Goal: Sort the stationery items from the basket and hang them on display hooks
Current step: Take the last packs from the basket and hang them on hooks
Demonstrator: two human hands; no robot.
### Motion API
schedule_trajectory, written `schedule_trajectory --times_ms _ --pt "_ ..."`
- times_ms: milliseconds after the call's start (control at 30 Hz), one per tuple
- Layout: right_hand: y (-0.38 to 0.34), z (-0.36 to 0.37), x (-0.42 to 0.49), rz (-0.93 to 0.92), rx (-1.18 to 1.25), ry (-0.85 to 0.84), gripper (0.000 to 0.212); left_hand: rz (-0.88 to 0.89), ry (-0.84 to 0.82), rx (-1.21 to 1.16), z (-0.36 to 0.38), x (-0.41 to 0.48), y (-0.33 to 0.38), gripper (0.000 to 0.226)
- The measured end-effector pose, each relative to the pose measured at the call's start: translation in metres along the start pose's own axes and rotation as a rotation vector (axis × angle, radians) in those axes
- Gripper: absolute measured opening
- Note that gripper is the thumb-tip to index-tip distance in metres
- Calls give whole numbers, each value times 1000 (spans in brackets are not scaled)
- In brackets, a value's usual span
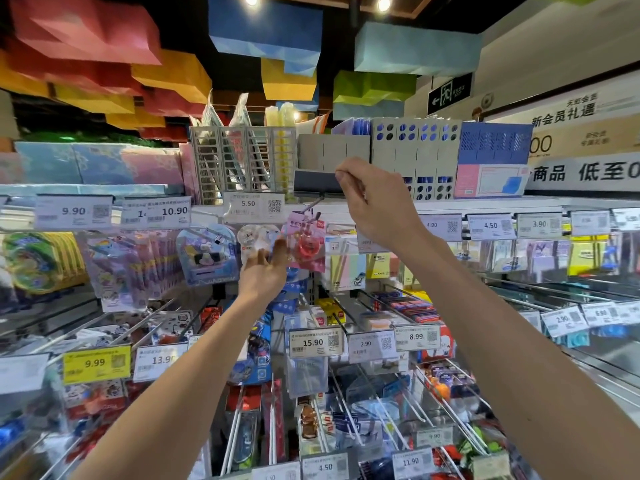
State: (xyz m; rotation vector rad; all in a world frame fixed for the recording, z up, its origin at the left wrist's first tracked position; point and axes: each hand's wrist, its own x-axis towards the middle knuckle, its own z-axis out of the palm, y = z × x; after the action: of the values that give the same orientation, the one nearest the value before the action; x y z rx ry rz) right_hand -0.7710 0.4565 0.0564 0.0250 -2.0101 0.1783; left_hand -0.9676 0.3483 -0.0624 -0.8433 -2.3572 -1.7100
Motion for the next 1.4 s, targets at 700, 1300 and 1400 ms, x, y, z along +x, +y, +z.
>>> schedule_trajectory --times_ms 700,1300,1400 --pt "-6 1 -7 -10 22 22 17 571 42 -340 -11 -62 54 46" --pt "-6 -3 -8 5 26 -1 19 179 259 -385 15 -43 55 30" --pt "-5 -2 -9 9 22 8 19 146 247 -301 16 -30 51 30"
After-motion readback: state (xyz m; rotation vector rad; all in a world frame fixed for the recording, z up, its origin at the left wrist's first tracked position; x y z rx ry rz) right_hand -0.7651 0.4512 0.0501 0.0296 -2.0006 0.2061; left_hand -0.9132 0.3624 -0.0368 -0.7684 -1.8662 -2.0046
